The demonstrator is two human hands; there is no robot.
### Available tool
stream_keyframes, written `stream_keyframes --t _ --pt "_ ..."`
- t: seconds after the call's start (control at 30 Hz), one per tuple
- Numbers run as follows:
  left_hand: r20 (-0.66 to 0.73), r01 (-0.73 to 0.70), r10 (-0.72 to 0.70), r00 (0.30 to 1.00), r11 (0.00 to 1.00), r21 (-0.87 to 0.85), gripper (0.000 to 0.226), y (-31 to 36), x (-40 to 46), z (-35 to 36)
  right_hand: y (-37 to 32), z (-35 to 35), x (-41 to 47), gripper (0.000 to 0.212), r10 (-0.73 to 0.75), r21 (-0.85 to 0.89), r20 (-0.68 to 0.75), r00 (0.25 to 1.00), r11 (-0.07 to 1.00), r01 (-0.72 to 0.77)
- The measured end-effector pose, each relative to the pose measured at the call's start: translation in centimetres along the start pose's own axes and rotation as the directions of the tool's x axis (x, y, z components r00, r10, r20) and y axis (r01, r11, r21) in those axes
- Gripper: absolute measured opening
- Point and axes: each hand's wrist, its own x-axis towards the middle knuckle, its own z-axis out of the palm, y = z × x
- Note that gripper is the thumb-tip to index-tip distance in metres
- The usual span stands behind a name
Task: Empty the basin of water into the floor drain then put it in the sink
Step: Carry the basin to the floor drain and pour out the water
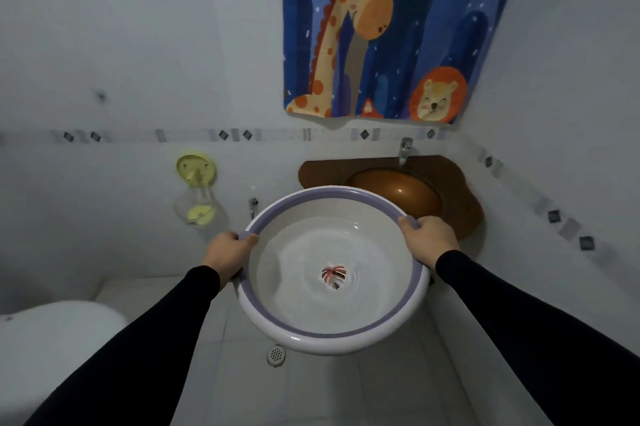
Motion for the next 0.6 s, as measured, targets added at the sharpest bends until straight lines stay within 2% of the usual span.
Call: stream_keyframes --t 0.27,0.6 --pt "-0.206 0.134 -0.132 0.97 0.991 -0.007 0.031 1.2 2.4 0.8 -4.0 2.2 10.4 0.05 -0.18 -0.008 0.196 0.964 0.983 0.185" --pt "-0.243 0.302 -0.302 0.922 0.953 -0.037 0.021 -1.7 7.3 -2.4 -9.4 10.9 17.9 0.052 -0.321 -0.019 0.388 0.864 0.934 0.356"
